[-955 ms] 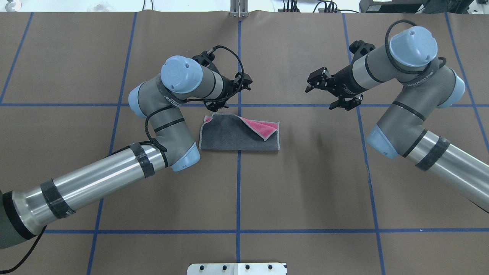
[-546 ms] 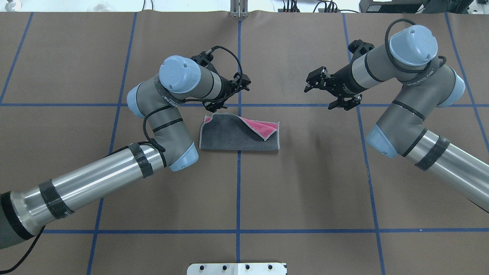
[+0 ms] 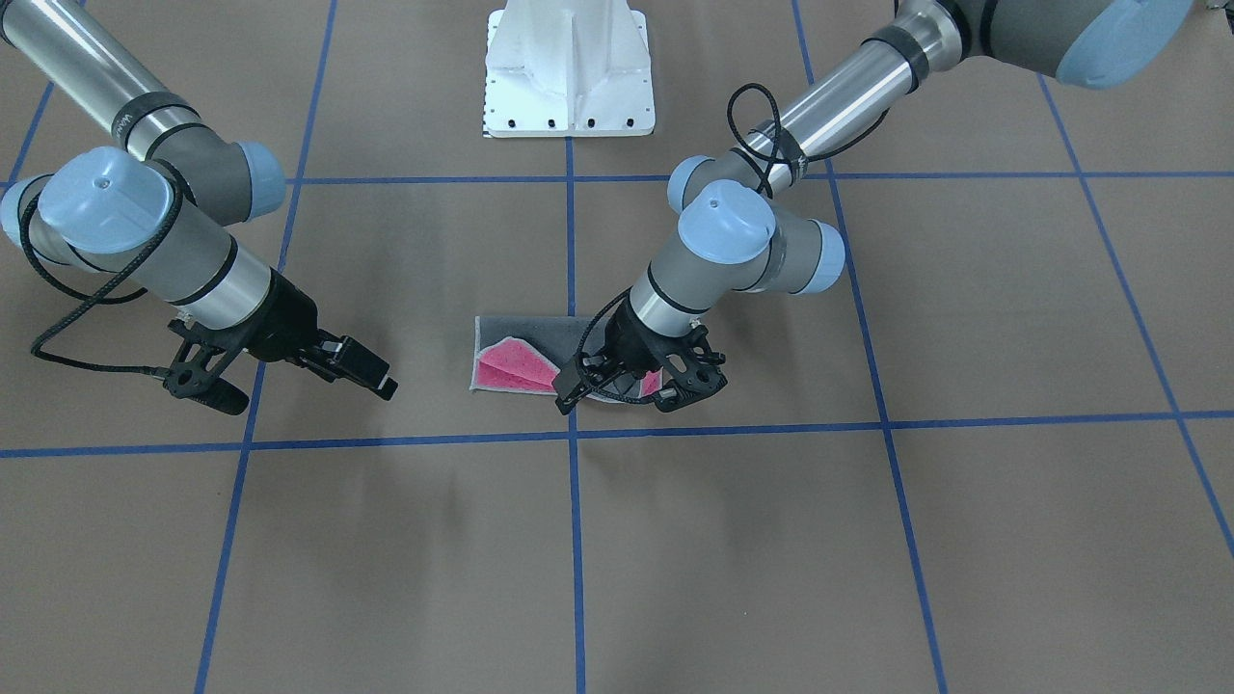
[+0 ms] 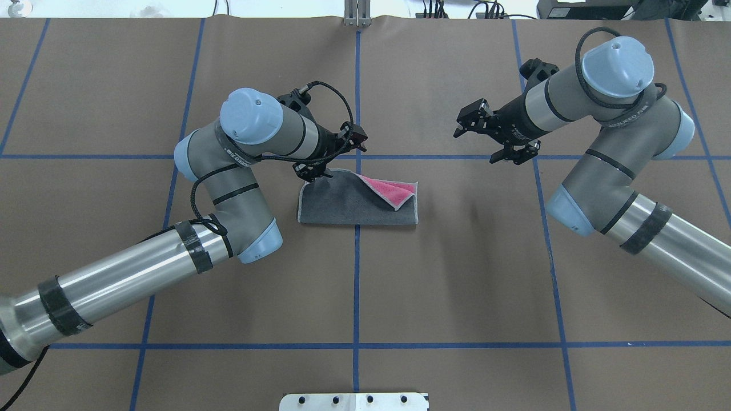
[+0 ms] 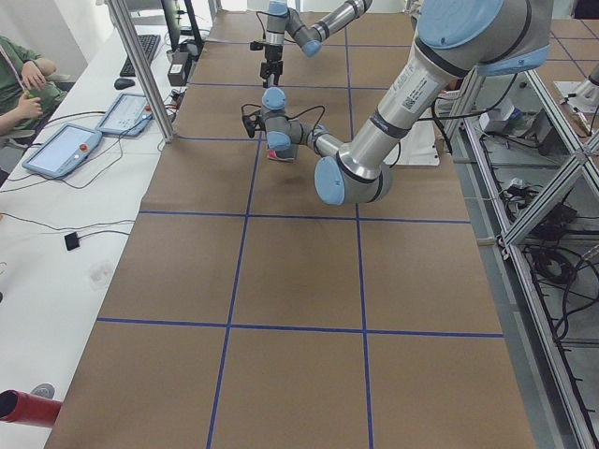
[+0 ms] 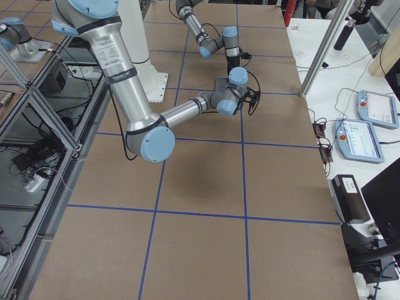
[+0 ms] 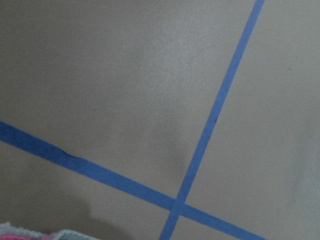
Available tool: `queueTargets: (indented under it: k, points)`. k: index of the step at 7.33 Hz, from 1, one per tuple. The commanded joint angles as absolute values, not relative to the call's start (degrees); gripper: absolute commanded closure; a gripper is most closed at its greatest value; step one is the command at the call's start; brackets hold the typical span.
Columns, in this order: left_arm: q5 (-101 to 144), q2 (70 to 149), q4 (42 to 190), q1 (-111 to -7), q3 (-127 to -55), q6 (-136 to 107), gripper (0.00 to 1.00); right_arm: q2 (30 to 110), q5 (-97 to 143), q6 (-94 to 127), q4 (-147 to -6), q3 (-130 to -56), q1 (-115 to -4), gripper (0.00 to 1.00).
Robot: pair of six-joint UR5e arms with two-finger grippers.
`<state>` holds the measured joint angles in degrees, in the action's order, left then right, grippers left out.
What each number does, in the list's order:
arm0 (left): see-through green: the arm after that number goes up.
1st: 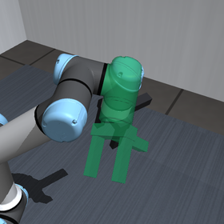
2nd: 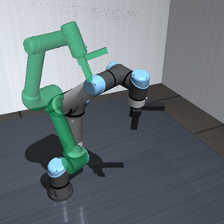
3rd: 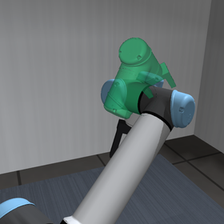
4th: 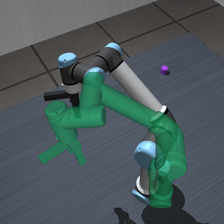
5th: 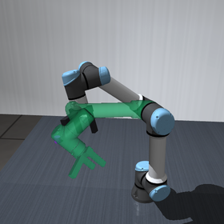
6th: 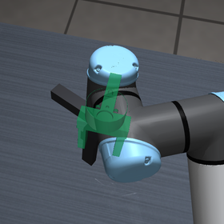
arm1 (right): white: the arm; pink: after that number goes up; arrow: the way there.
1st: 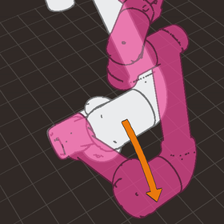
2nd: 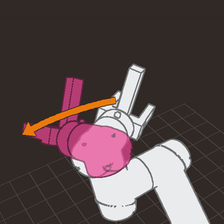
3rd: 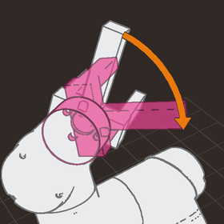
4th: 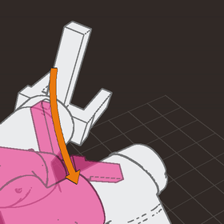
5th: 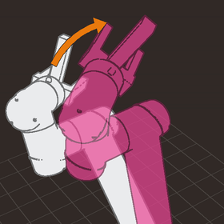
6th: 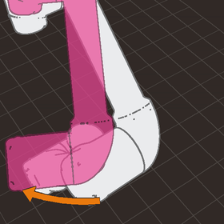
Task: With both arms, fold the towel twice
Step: 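Raise the left gripper off the folded towel while the right gripper withdraws, then move the left gripper away while the right gripper lowers to the strip's end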
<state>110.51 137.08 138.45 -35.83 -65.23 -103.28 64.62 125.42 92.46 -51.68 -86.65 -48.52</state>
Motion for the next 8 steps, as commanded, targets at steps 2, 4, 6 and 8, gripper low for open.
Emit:
queueTargets:
  k: [2, 4, 6, 8]
  points:
    - [110.74, 136.58, 138.17, -36.65, -64.95, -101.88, 0.0, 64.6, 125.42, 92.55, -51.68, -86.83, -48.78, 0.01]
    - [110.83, 136.67, 138.08, -38.75, -63.03, -99.16, 0.0, 64.6, 126.21, 92.72, -51.68, -87.53, -48.87, 0.01]
    - [111.18, 136.76, 138.08, -40.24, -61.88, -97.56, 0.0, 64.6, 128.31, 93.07, -51.77, -90.07, -49.04, 0.01]
    - [118.6, 136.67, 138.16, -45.15, -62.31, -96.69, 0.0, 61.72, 127.97, 95.18, -52.46, -90.88, -47.47, 0.01]
